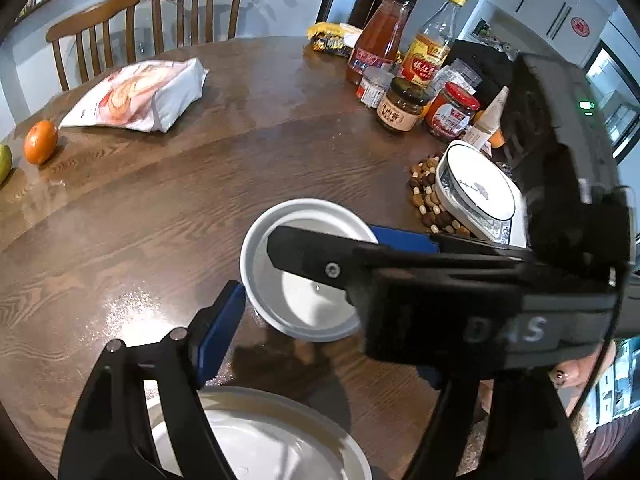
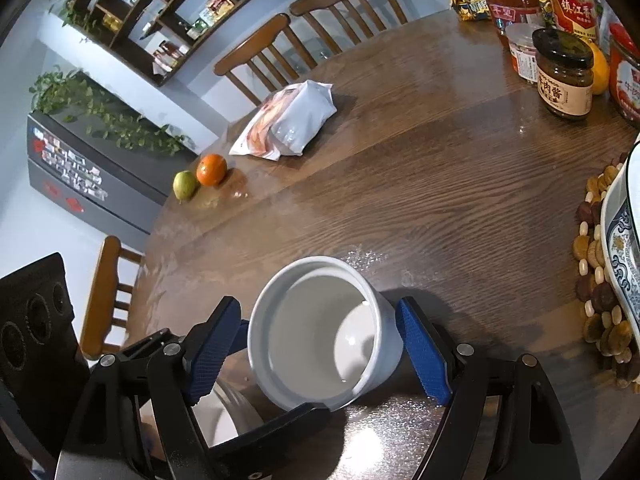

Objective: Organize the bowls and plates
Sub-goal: 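Close the right gripper on the rim of the white ramekin, then lift the white ramekin with the right gripper and carry it over the nested bowls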

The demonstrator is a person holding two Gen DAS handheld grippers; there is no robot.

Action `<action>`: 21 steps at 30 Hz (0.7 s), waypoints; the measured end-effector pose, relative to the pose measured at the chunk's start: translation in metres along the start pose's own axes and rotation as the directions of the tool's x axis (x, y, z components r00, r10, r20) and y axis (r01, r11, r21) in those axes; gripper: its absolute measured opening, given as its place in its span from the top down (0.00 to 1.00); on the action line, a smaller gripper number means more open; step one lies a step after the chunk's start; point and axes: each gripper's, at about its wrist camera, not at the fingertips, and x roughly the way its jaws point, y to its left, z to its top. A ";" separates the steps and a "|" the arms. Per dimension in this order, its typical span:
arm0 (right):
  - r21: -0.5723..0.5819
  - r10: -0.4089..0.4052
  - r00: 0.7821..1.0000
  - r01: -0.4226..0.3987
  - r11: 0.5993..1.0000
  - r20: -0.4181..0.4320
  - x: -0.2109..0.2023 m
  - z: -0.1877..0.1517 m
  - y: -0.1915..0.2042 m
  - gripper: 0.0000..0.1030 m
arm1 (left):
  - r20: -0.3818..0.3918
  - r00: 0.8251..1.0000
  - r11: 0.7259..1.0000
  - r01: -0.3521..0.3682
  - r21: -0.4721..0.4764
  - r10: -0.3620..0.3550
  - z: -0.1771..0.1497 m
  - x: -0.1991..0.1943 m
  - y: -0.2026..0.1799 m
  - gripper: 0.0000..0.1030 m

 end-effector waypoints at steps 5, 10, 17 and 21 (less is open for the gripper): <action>-0.005 -0.008 1.000 0.008 1.000 0.004 0.002 0.000 0.001 0.21 | 0.005 1.000 0.999 -0.025 0.032 0.025 0.000 0.003 -0.007 0.22; -0.001 -0.004 1.000 0.004 1.000 0.006 0.001 0.000 -0.001 0.29 | 0.011 0.999 0.999 -0.043 0.030 0.043 0.001 0.007 -0.006 0.22; 0.010 -0.005 1.000 0.005 1.000 0.005 0.001 0.000 -0.004 0.31 | -0.009 0.997 0.996 -0.078 0.047 0.079 0.001 0.017 -0.008 0.22; 0.011 -0.021 1.000 0.021 1.000 0.007 0.001 0.000 -0.004 0.37 | -0.020 0.997 0.997 -0.074 0.035 0.075 0.001 0.022 -0.005 0.22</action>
